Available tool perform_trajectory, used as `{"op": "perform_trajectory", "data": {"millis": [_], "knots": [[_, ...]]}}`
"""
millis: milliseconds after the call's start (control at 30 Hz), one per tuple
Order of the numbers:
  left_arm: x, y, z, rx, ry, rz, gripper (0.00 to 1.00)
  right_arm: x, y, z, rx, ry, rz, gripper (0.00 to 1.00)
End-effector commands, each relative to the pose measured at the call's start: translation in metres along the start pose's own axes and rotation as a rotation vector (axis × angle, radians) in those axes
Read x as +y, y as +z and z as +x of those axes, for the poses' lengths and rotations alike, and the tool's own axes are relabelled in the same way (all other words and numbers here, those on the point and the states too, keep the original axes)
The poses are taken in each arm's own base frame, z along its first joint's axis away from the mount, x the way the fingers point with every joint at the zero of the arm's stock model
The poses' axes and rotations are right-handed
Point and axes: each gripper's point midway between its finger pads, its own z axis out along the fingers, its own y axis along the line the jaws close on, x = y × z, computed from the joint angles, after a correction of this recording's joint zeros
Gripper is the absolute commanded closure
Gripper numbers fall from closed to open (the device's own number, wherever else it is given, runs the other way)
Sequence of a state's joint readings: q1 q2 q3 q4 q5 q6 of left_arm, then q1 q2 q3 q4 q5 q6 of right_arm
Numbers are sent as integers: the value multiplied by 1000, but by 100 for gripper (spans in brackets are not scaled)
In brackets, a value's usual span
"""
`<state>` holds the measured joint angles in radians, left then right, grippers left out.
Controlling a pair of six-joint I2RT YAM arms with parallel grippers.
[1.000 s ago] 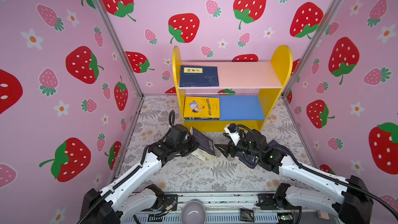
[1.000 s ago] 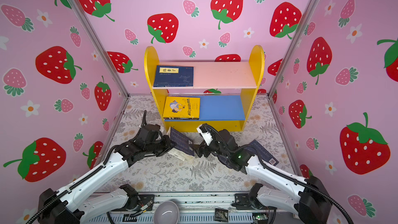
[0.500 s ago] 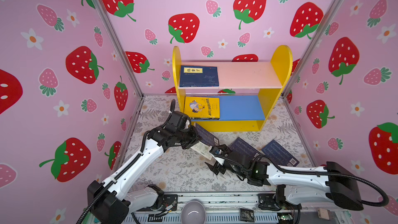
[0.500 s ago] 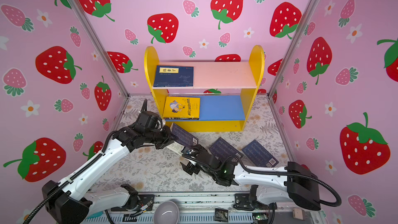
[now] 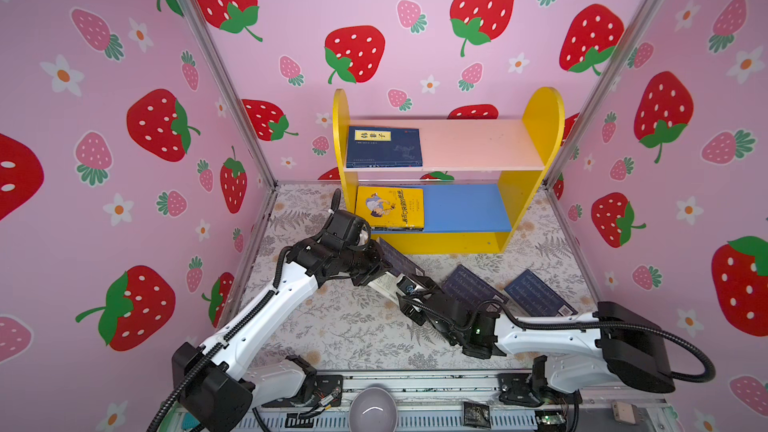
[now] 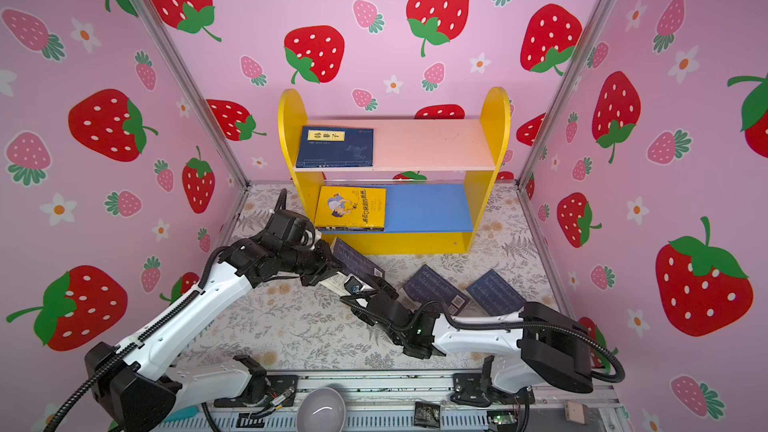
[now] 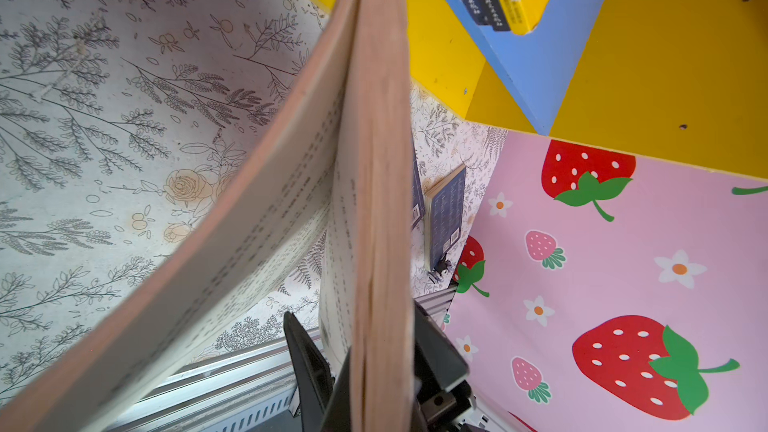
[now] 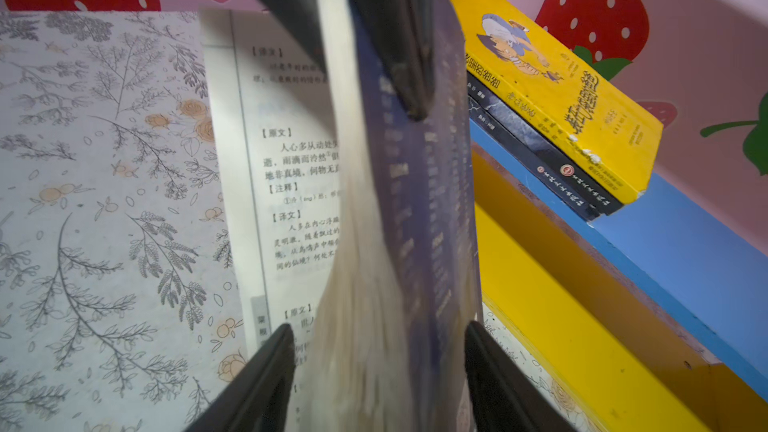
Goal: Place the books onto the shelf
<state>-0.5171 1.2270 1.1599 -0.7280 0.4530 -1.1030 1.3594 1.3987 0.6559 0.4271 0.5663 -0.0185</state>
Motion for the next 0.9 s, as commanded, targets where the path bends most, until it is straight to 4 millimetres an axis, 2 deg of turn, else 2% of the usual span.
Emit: {"op": "perform_trajectory", "data": {"millis": [0,100,167,233,367,433,533,700,867], "knots": [[-18,-9,2,16,-2,47,92,1,5,-17,-38,21,14,45],[-18,-10,0,9,12,38,90,1,7,-18,-32,22,18,58],[-18,-10,0,11,20,36,87,1,7,-18,-29,25,20,72],[-19,-9,-1,9,23,39,83,1,7,-18,-27,27,21,81],[-22,-9,-2,6,34,50,75,-2,9,-18,-19,46,35,83],[-25,-11,-3,1,47,52,59,-4,10,-18,-17,61,38,86],[-29,-19,-7,-22,100,44,44,-9,9,-20,-20,112,25,91],[-38,-53,-26,-179,234,18,29,-32,2,-28,-50,238,-54,91],[-47,-109,-45,-374,321,63,19,-51,-21,-52,-136,338,-216,91]]}}
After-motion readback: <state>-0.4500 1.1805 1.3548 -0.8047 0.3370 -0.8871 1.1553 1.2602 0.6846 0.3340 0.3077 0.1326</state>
